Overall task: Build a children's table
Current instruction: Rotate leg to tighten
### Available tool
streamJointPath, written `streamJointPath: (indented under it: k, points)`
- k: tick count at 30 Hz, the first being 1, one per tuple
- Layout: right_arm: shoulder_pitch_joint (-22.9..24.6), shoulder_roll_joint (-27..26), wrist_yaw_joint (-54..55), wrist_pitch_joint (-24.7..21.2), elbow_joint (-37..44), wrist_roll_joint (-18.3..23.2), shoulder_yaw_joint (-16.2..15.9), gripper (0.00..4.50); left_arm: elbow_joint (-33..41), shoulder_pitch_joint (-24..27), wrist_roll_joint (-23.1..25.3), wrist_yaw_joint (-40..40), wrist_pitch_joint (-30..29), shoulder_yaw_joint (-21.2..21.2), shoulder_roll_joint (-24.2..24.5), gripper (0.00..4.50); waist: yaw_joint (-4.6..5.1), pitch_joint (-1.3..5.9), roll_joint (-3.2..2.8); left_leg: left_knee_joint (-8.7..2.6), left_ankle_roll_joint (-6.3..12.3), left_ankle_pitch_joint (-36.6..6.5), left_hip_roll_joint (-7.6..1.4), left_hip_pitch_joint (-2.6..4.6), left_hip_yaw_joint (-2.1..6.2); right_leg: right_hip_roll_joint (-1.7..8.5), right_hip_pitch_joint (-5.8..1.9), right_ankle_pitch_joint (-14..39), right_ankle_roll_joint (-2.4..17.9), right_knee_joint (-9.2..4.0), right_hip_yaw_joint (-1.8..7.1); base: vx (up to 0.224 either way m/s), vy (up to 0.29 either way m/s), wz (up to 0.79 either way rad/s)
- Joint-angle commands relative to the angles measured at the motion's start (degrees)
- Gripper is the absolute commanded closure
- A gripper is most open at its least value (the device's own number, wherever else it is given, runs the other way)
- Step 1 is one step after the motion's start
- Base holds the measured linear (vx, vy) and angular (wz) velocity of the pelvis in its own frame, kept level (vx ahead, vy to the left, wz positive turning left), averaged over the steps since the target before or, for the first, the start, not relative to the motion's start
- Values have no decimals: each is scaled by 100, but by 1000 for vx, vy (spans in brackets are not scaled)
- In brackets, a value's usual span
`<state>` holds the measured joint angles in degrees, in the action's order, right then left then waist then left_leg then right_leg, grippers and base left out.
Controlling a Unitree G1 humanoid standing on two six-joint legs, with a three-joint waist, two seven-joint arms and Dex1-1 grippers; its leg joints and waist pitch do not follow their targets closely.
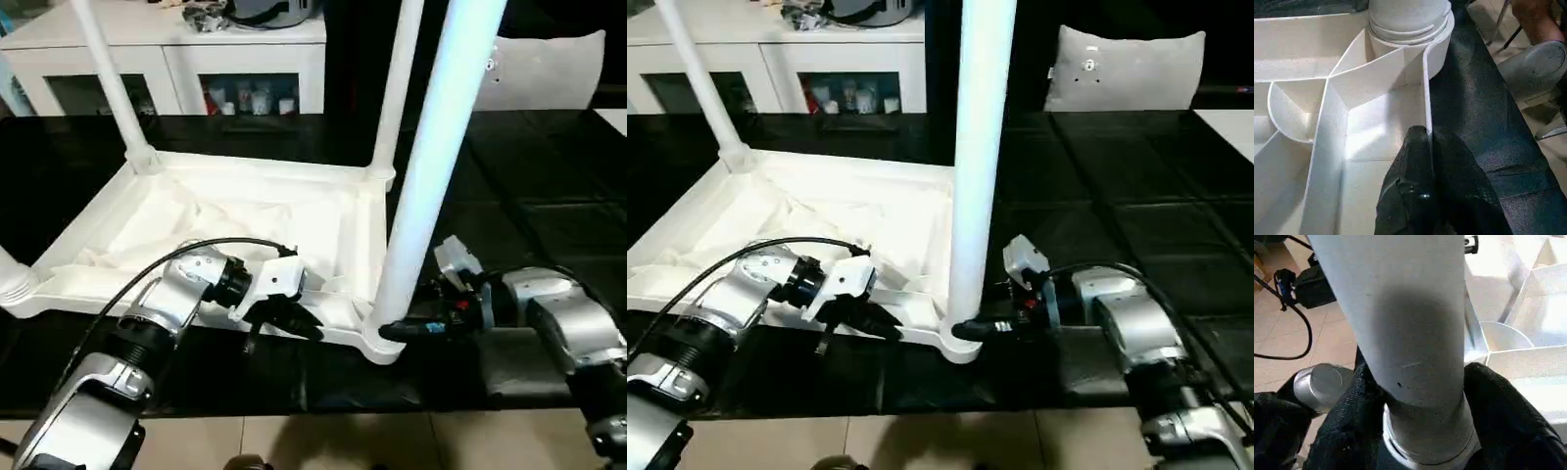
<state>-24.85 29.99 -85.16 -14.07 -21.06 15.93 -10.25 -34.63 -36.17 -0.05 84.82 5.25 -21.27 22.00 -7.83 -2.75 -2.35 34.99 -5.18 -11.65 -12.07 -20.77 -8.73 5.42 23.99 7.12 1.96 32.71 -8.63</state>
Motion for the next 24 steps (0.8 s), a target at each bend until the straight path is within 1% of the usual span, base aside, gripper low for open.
streamJointPath:
  k: [1,3,5,6,8,9,10,11,12,13,14,15,16,17,18,19,20,22,23,24]
  points:
    - [-98,-46,73,117,-222,-110,-73,225,300,-153,-186,238,147,-49,-72,450,45,442,121,-371,485,-796,-77,11,-79,310,-388,2757,366,-458,251,0,0,0]
    - [-78,-70,16,116,-292,-76,-80,244,294,-143,-210,215,97,-24,-83,450,58,438,124,-373,488,-795,-77,13,-78,300,-389,2760,354,-464,250,0,0,0]
    - [-5,-91,-60,59,-330,50,-34,245,269,-135,-212,70,-54,42,-132,450,61,444,114,-377,496,-799,-90,19,-75,298,-390,2705,379,-457,252,0,0,0]
    - [23,-173,-4,-35,-409,141,44,248,236,-159,-164,-187,-283,103,-198,450,68,447,114,-379,494,-796,-97,18,-73,294,-392,2640,416,-444,256,0,0,0]
    - [18,-228,44,-33,-476,151,67,250,224,-175,-132,-317,-412,124,-225,450,67,437,124,-374,480,-848,-82,24,-77,299,-392,2706,434,-462,244,0,0,0]
    - [-56,-449,441,23,-736,27,76,250,211,-219,-116,-589,-648,193,-326,450,69,431,91,-375,461,-894,-72,30,-75,301,-392,2797,408,-474,237,0,0,0]
    - [-155,-717,983,71,-1043,-130,96,250,200,-269,-81,-905,-877,263,-439,450,132,393,87,-373,365,-1029,-59,58,-75,302,-350,3044,376,-532,199,0,0,0]
    - [-362,-1172,1928,261,-1652,-397,143,250,166,-348,-33,-1352,-1123,350,-625,450,175,386,100,-367,302,-1121,-38,69,-69,307,-366,3203,308,-564,169,0,0,0]
    - [-404,-1299,2319,330,-1799,-457,214,250,171,-371,-23,-1538,-1287,383,-714,450,307,355,95,-351,182,-1317,-6,63,-43,305,-373,3539,164,-612,85,0,0,0]
    - [-404,-1299,2319,330,-1799,-457,214,250,171,-371,-23,-1538,-1287,383,-714,450,373,344,89,-330,157,-1473,14,84,-33,293,-370,3734,42,-675,19,0,0,0]
    - [-408,-1375,2600,305,-1838,-469,285,250,177,-388,-21,-1686,-1429,413,-790,450,487,365,81,-309,173,-1618,25,116,-18,291,-399,3797,-110,-744,-40,0,0,0]
    - [-389,-1436,2874,189,-1778,-459,363,250,170,-411,-19,-1856,-1556,449,-881,450,578,374,19,-337,268,-1719,-16,151,-2,284,-423,3559,-59,-789,-64,0,0,0]
    - [-343,-1608,3605,-342,-1325,-455,567,250,113,-475,-16,-2315,-1837,541,-1156,450,661,382,-18,-393,281,-1751,-76,87,49,282,-508,3174,69,-730,-76,0,0,0]
    - [-334,-1722,3996,-596,-1085,-486,650,250,41,-525,-9,-2609,-1928,597,-1331,450,692,381,-13,-406,270,-1766,-91,65,58,270,-529,3066,83,-731,-75,0,0,0]
    - [-351,-1830,4309,-740,-940,-536,704,251,-59,-582,14,-2855,-1961,638,-1457,450,738,392,1,-391,230,-1766,-63,83,47,271,-511,3015,106,-726,-82,0,0,0]
    - [-438,-2025,4739,-872,-874,-594,811,251,-224,-683,41,-3220,-1962,695,-1617,450,754,396,11,-375,233,-1761,-34,111,26,271,-484,3042,122,-749,-81,0,0,0]
    - [-616,-2308,5319,-1022,-932,-615,1003,251,-428,-821,92,-3696,-1976,802,-1826,450,822,402,-7,-356,244,-1724,-2,89,35,283,-492,3105,126,-755,-103,0,0,0]
    - [-701,-2428,5578,-1033,-1010,-608,1099,251,-500,-884,121,-3876,-1985,850,-1909,450,846,414,14,-353,297,-1733,2,92,36,287,-497,3085,98,-777,-117,0,0,0]
    - [-792,-2553,5825,-822,-1131,-642,1145,251,-596,-984,153,-4143,-1959,935,-2043,450,861,412,29,-354,343,-1714,4,81,31,294,-499,3060,88,-782,-115,0,0,0]
    - [-804,-2568,5859,-756,-1152,-651,1137,195,-610,-1002,155,-4194,-1954,950,-2068,450,861,417,15,-347,381,-1672,9,93,21,306,-482,3024,114,-776,-101,0,0,0]
